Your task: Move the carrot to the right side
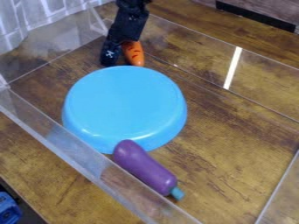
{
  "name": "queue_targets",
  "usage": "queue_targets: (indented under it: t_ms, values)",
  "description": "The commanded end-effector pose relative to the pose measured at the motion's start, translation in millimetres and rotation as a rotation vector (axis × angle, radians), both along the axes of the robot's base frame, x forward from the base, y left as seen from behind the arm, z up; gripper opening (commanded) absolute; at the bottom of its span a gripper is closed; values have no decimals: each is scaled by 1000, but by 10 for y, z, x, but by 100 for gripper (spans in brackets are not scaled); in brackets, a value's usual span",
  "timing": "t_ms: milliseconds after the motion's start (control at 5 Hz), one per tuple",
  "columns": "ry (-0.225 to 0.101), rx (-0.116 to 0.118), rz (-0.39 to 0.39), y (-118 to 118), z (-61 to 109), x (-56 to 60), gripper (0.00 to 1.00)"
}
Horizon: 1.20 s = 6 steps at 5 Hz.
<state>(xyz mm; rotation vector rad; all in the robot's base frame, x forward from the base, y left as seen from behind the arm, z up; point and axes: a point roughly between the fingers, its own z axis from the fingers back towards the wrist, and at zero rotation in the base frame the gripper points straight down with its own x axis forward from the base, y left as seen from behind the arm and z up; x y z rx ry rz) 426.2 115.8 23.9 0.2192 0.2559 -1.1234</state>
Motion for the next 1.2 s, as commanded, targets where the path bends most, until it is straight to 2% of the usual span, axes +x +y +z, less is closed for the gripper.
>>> queue_targets:
  t_ms: [0,200,400,800,1000]
  values:
    - [-60,4,-45,-112,240,113,0]
    - [-64,3,-50,-185,228,161,0]
    - [-67,0,-111,-261,208,243,0]
    - [-72,-9,-236,-419,161,206,0]
    - [-75,-12,-266,-390,147,195,0]
